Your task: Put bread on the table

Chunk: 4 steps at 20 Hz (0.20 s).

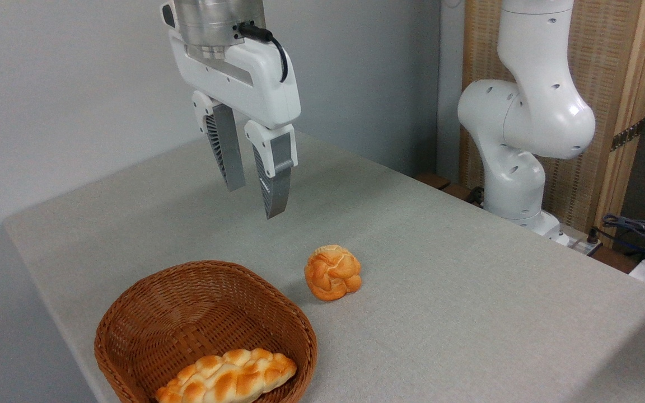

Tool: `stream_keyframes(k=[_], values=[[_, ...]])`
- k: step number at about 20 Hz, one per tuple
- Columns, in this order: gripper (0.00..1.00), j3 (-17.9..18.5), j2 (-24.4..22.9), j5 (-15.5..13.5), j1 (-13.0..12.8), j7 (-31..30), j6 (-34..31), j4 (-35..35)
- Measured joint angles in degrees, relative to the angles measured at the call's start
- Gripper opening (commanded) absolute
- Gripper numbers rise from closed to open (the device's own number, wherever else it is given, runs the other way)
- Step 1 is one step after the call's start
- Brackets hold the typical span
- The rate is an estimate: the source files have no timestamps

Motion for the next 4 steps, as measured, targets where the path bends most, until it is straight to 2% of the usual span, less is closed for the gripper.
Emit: stream_keyframes(k=[4], values=[[1.00,-0.07,0.00,0.00,0.49,0.00,-0.02,0.00]])
